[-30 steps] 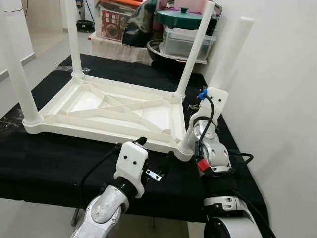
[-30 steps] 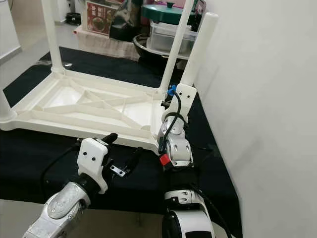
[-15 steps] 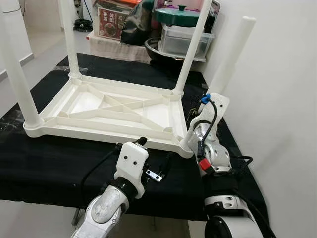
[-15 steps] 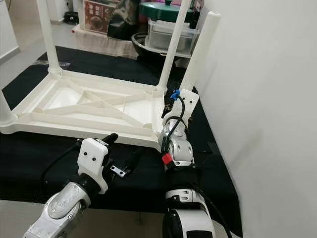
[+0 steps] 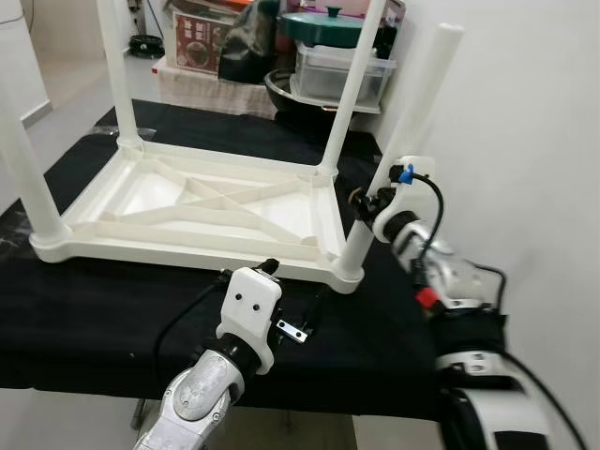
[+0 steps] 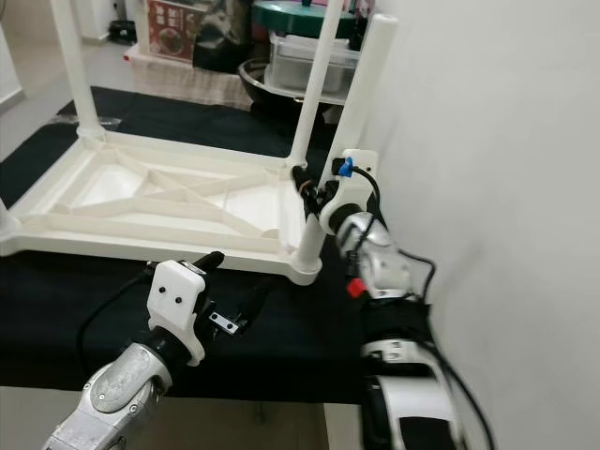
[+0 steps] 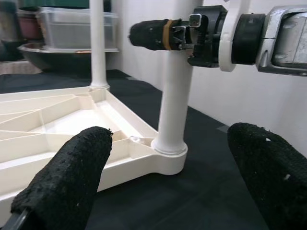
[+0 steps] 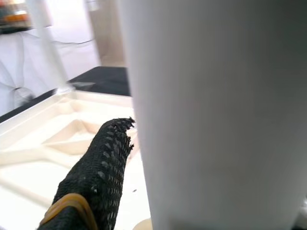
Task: Building children table
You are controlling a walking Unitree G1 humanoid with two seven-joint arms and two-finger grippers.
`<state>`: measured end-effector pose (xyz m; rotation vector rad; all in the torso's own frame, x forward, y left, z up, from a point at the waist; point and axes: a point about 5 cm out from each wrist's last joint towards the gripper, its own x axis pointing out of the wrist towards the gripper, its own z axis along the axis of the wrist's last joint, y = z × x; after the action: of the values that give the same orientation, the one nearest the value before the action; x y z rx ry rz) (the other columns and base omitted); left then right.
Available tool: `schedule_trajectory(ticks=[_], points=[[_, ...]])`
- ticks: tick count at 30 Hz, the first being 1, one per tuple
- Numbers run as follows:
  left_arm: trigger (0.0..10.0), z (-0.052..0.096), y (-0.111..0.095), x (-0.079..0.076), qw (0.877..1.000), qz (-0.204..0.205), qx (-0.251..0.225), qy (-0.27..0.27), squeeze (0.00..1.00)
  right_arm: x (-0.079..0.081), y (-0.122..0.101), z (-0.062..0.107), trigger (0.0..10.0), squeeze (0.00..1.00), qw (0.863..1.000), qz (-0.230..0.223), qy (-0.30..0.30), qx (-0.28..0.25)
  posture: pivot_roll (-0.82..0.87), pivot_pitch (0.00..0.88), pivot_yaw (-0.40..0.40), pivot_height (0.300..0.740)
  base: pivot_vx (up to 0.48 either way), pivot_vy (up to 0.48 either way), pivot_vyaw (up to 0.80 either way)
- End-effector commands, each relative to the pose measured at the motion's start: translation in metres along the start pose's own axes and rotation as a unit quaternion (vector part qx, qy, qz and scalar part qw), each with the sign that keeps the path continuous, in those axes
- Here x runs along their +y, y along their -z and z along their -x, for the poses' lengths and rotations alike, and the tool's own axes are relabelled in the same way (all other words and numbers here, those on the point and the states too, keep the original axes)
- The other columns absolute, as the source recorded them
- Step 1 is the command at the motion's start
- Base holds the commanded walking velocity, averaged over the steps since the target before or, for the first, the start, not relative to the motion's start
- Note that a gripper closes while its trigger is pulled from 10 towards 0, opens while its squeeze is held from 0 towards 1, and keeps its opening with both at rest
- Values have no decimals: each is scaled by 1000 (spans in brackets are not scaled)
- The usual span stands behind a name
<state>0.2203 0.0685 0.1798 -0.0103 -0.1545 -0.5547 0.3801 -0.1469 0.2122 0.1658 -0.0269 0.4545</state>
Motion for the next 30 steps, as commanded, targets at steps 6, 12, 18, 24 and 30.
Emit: schedule_trajectory(ticks=[6,12,18,24,30], points=[[10000,0,4,2,1000,-6,6,0,0,22,34,10,10000,0,984,48,-143,92,125,0,-172,740,0,0,0],[10000,1,5,5,1000,-10,8,-5,0,23,39,16,10000,0,979,51,-173,99,121,0,-170,740,0,0,0],[10000,0,5,19,999,-32,12,-25,0,46,46,24,10000,0,971,18,-215,102,115,0,-165,740,0,0,0],[10000,0,5,22,999,-34,14,-27,0,71,49,30,10000,0,959,3,-267,96,118,0,-162,740,0,0,0],[10000,-1,5,21,999,-33,14,-21,0,95,47,31,10000,0,954,-10,-287,86,113,0,-162,740,0,0,0]])
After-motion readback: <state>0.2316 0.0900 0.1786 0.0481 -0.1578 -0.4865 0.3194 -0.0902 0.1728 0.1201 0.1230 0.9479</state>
